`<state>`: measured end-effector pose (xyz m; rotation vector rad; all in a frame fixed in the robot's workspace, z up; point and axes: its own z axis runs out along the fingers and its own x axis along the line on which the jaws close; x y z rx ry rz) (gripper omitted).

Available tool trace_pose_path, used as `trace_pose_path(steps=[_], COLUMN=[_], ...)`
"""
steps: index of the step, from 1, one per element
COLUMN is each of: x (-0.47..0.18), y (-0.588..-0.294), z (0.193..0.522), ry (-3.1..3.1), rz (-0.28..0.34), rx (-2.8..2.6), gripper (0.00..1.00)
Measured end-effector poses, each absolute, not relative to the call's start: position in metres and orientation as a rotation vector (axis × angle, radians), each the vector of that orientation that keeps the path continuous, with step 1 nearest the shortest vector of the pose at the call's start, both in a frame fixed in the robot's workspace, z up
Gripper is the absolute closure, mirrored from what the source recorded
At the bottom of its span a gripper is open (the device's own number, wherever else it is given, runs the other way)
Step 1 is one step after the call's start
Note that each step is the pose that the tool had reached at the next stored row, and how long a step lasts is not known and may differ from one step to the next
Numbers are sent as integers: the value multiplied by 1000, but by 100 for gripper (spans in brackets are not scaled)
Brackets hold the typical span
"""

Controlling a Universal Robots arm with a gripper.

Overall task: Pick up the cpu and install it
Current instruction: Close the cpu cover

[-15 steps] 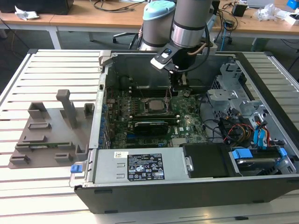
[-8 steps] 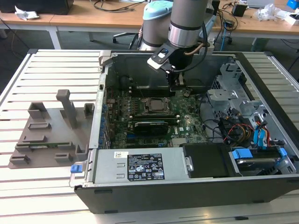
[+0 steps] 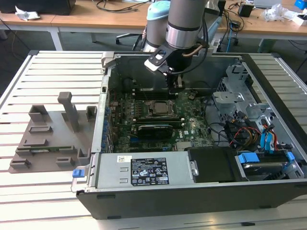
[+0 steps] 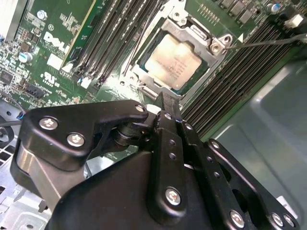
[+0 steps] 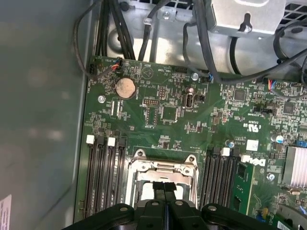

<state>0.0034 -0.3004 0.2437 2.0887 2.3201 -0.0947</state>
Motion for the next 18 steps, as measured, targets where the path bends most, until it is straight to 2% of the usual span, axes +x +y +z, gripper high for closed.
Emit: trace_pose_path(steps=[18], x=[-19], y=[-300], z=[241], ry=[2320], rz=[-95], rx=[2089], gripper=[89])
